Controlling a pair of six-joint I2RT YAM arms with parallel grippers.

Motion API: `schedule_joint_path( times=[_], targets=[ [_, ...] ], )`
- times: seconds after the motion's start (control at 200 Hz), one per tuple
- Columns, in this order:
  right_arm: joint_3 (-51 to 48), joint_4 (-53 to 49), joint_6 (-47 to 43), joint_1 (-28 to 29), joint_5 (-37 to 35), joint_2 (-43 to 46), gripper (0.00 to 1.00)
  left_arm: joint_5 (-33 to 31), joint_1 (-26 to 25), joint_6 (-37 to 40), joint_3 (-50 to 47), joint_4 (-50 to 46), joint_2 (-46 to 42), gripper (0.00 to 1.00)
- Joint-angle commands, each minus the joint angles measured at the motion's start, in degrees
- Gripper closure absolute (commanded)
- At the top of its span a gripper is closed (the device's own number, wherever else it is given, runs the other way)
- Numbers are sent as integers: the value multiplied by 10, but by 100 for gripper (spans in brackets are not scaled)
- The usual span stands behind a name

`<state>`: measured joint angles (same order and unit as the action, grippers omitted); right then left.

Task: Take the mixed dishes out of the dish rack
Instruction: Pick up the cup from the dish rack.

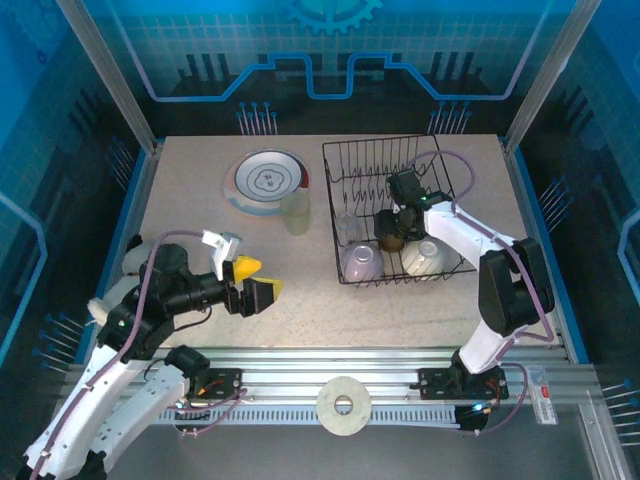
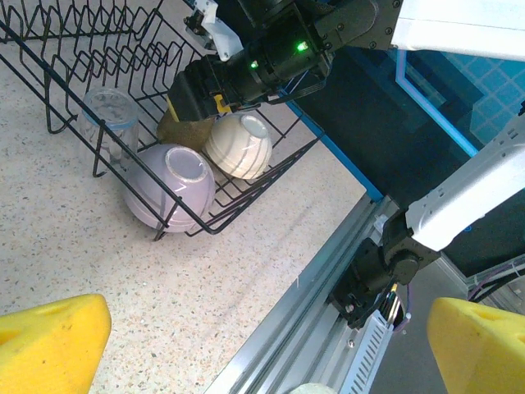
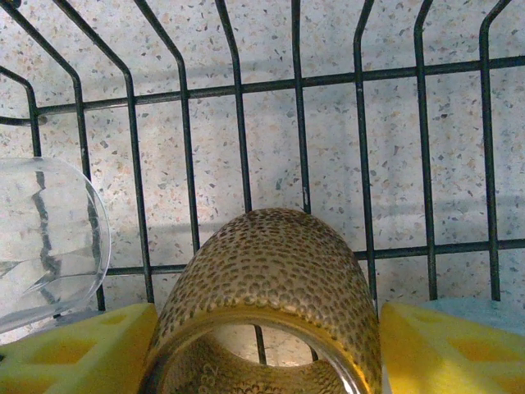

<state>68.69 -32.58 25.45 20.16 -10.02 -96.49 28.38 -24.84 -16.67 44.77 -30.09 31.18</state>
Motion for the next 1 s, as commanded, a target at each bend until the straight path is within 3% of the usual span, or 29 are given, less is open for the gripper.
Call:
schedule_joint_path(
  times=[0.0, 0.425, 0.706, 0.996],
  targets=[
    [14, -9, 2, -7, -3, -10, 31, 12, 5, -10, -8, 14, 2, 1],
    [-19, 30, -3, -10, 20, 33, 53, 9, 6, -10, -8, 11, 9, 1],
    [-38, 38, 7, -17, 55, 124, 58, 5, 6, -12, -8, 10, 19, 1],
    [-67, 86, 33, -37, 186, 199, 62, -3, 6, -31, -10, 25, 29, 1]
  ],
)
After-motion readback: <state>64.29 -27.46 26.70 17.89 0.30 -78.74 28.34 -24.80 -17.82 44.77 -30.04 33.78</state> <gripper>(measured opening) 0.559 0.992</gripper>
